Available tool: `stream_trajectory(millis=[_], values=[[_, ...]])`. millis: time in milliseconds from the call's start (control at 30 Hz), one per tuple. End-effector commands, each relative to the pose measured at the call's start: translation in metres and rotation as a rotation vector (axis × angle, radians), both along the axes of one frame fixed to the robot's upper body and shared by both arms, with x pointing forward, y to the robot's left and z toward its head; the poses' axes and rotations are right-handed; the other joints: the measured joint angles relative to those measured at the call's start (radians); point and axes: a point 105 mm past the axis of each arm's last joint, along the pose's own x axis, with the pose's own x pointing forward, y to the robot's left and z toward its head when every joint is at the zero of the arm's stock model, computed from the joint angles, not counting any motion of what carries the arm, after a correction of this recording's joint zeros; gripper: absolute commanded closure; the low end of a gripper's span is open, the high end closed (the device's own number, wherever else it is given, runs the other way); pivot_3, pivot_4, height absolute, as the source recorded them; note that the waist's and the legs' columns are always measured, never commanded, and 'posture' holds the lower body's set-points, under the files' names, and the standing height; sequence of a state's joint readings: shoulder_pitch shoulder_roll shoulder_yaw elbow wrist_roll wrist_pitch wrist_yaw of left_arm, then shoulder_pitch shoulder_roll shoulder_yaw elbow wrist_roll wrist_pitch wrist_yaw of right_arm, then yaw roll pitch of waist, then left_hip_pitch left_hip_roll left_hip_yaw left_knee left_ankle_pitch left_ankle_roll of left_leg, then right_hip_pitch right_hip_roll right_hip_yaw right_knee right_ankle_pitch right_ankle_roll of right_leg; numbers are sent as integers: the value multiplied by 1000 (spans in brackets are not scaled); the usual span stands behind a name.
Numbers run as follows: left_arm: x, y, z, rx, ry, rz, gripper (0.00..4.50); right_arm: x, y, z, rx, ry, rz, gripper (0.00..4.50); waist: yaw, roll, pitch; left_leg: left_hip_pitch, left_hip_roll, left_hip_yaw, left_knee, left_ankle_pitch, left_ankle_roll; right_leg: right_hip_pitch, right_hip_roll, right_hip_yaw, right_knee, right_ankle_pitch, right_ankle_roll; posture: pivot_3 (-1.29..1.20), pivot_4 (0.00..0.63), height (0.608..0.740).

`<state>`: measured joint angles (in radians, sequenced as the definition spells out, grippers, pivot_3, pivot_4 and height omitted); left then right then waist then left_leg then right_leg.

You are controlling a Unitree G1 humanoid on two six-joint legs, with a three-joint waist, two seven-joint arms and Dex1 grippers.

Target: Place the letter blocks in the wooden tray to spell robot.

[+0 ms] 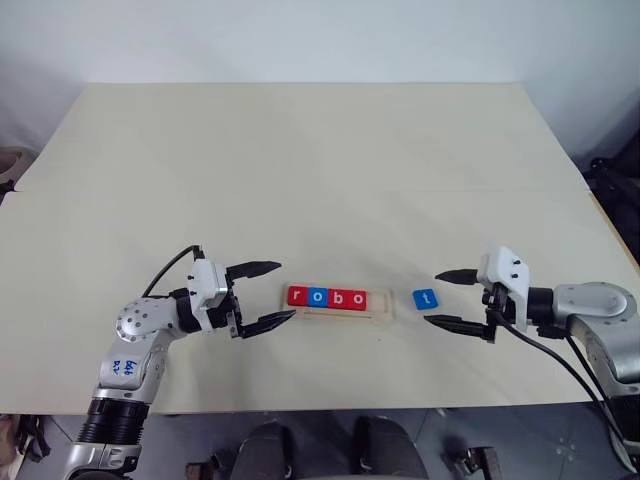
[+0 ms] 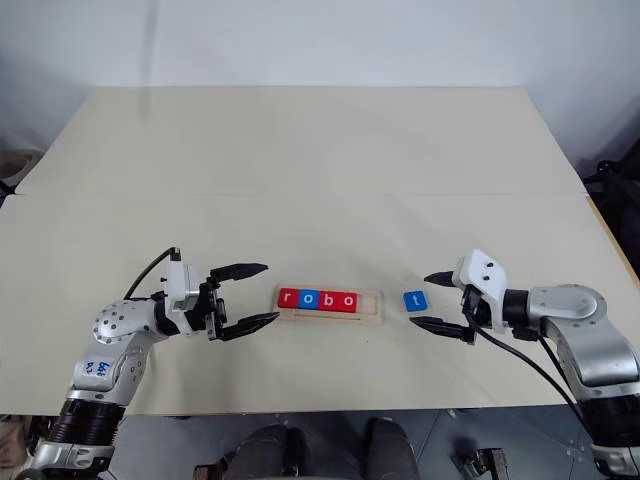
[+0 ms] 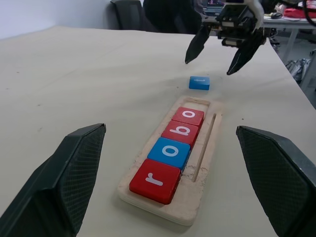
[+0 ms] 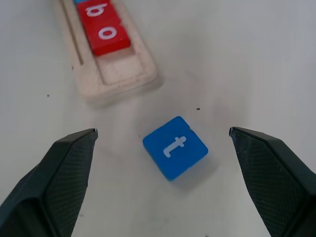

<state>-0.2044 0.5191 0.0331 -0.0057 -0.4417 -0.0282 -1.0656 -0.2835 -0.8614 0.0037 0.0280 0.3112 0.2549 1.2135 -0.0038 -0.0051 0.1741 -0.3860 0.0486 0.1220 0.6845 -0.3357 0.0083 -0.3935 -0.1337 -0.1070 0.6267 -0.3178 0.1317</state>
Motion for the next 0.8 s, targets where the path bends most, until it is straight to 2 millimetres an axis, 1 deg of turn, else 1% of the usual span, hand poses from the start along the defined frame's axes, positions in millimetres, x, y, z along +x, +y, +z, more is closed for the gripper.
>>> stream_trajectory(millis=[33,67,167,233,267,400,433,533,633,667,733,800], values=[[-7,-4,13,4,-64,-40,0,16,-7,0,-103,-32,74,26,-1,0,0,0,0,0,0,0,0,0,0,0,0,0,0,0,150,740],[-10,-5,14,8,-65,-59,0,19,-7,-1,-115,-27,94,26,-1,0,0,0,0,1,1,0,0,0,0,0,0,0,0,0,150,740],[-22,-7,12,36,-54,-133,0,23,-4,-6,-146,11,164,585,1,0,0,0,0,1,1,0,-1,0,0,-1,0,0,0,0,150,740],[-26,-7,11,48,-51,-156,0,24,-3,-9,-154,29,186,1225,4,0,0,-1,0,1,1,0,-1,0,0,-1,0,0,0,0,150,740],[-26,-7,11,50,-50,-160,0,24,-3,-9,-156,33,193,1625,4,0,0,-1,0,1,1,0,-1,0,0,-1,0,0,0,0,150,740],[-25,-5,14,50,-62,-151,0,24,4,-4,-137,16,230,2943,2,0,0,-1,0,1,1,0,-1,0,0,-2,0,0,0,0,150,740],[-25,-5,14,50,-63,-150,0,22,6,-2,-136,23,243,3035,2,0,0,-1,0,1,1,1,-1,0,0,-2,0,0,0,0,150,740],[-24,-4,14,51,-62,-146,0,20,18,8,-105,27,260,3032,1,0,0,-1,1,1,1,1,-1,0,0,-2,1,0,0,0,150,740],[-23,-3,14,50,-63,-140,0,16,42,24,-28,36,279,3032,2,0,0,-1,1,0,1,1,-1,0,0,-1,1,0,0,0,150,740],[-23,-3,14,49,-63,-139,0,14,47,27,-12,43,285,3032,2,0,0,-1,1,-1,1,1,-1,0,0,-1,1,0,0,0,150,740],[-21,-3,14,47,-64,-132,0,8,67,34,34,52,307,3032,2,0,0,-1,1,-2,1,1,-1,0,0,-1,1,0,0,0,150,740],[-20,-4,14,44,-64,-127,0,5,80,36,68,74,305,3032,2,0,0,-1,1,-2,1,1,-1,0,0,-1,1,0,0,0,150,740]])
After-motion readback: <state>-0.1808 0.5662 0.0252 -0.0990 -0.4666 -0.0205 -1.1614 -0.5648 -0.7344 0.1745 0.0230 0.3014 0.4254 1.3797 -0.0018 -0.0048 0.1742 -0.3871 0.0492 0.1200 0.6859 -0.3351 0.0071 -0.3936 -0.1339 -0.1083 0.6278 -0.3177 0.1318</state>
